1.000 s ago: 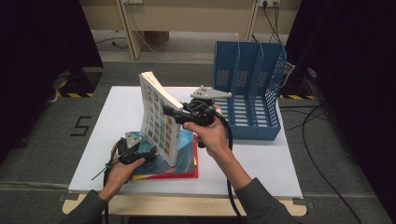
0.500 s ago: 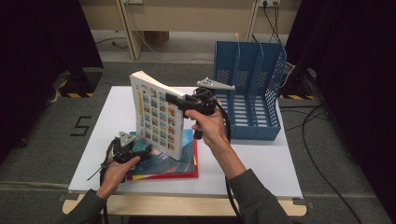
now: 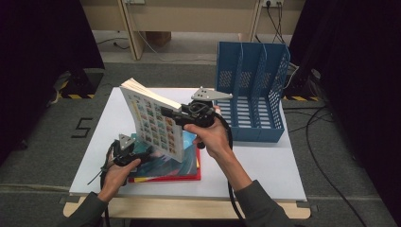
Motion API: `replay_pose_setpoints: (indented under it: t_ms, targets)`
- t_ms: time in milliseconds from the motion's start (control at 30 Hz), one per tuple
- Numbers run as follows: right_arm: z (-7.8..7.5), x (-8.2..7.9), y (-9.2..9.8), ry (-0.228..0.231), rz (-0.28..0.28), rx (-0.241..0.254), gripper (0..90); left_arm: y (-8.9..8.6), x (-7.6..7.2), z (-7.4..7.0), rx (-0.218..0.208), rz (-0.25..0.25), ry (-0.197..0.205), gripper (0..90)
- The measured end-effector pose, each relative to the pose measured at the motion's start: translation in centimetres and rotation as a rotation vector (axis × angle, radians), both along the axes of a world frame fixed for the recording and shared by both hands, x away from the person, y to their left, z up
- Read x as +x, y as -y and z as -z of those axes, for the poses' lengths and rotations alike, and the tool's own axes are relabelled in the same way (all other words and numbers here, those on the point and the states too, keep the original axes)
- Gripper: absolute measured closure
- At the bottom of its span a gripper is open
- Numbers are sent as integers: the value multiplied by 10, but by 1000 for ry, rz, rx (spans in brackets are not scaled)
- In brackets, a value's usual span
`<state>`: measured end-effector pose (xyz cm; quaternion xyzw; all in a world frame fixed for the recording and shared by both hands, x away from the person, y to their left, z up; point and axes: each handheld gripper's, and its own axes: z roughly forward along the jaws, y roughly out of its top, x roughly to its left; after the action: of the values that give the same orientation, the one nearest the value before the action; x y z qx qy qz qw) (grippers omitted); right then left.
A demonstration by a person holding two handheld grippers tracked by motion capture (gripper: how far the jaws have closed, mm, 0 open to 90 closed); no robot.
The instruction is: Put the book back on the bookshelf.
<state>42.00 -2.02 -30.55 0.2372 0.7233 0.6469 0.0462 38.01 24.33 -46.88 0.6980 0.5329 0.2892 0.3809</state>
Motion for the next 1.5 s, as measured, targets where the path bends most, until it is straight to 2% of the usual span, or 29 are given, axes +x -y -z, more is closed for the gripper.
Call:
replay_pose_setpoints:
  t_ms: [200, 267, 367, 467, 600, 700, 867, 967, 1000, 1167, 1267, 1367, 1433, 1500]
  targets:
    - [5, 7, -8, -11, 11, -23, 667, -4, 0, 0, -4, -6, 0, 155]
    - [6, 9, -10, 3, 33, -43, 679, -4, 1, 2, -3, -7, 0, 155]
    - [5, 10, -11, -10, 60, -37, 706, -4, 0, 3, 1, -5, -7, 152]
    - [4, 16, -6, -42, 68, 14, 718, -5, 0, 3, 0, -4, -4, 154]
    - [6, 34, 2, -147, 76, 87, 717, -8, 1, 3, -12, -15, -3, 154]
    - [4, 46, 5, -199, 104, 88, 717, -17, 3, 3, -32, -34, -9, 154]
    - [-2, 65, 10, -257, 144, 102, 718, -36, 8, 3, -74, -95, -2, 154]
    - [-13, 70, 15, -258, 168, 91, 718, -46, 11, 4, -94, -130, -6, 154]
    - [-17, 72, 17, -244, 172, 74, 718, -49, 13, 5, -97, -136, -7, 154]
    - [-38, 77, 30, -239, 224, 21, 718, -62, 18, 9, -129, -172, -25, 150]
    - [-54, 80, 44, -234, 267, 31, 718, -67, 19, 9, -147, -186, -24, 148]
    - [-70, 82, 61, -199, 310, 42, 716, -72, 20, 10, -166, -202, -29, 149]
    - [-81, 83, 75, -188, 341, 49, 714, -76, 21, 9, -199, -214, -36, 150]
    - [-91, 85, 90, -181, 386, 66, 715, -81, 22, 10, -213, -230, -40, 150]
